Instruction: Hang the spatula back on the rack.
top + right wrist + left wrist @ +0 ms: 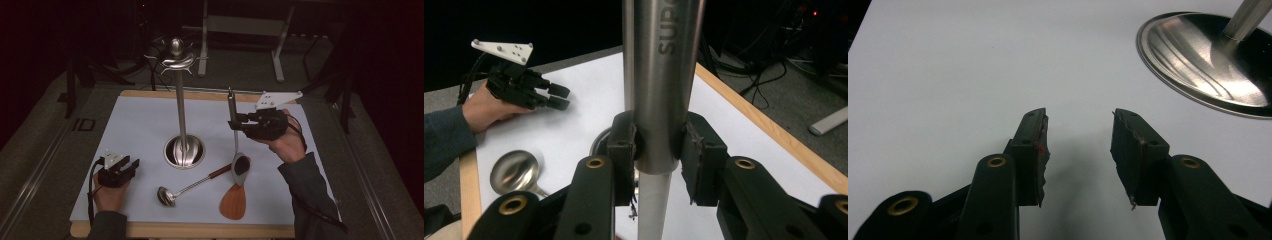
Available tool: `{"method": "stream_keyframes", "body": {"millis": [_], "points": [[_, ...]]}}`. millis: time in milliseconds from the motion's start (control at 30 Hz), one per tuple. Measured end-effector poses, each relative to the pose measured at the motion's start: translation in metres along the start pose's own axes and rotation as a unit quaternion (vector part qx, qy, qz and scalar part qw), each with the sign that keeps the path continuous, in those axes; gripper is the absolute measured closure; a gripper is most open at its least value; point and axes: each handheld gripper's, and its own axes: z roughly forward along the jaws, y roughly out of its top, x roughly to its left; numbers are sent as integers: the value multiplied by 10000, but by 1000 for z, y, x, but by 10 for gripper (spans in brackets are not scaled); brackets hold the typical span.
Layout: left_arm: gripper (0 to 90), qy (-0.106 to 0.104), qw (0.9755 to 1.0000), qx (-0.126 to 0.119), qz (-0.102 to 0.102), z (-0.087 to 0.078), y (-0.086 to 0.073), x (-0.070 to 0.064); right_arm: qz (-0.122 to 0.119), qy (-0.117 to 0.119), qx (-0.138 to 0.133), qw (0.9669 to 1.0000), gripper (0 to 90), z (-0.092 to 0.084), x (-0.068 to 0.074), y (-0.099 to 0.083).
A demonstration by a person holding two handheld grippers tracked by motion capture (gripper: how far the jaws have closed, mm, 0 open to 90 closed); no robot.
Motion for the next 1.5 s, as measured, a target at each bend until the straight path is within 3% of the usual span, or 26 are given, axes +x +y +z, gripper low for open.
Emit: {"method": "stream_keyframes", "body": {"millis": [467, 900, 1500], "points": [[583, -4, 10000, -3, -5, 0, 0, 0, -105, 83, -361, 9993, 693, 14, 14, 22], [583, -6, 10000, -8, -13, 0, 0, 0, -129, 114, -536, 9984, 692, 26, 24, 36], [583, -12, 10000, -6, -6, 0, 0, 0, -21, 202, -784, 9967, 692, 49, 34, 53]]}}
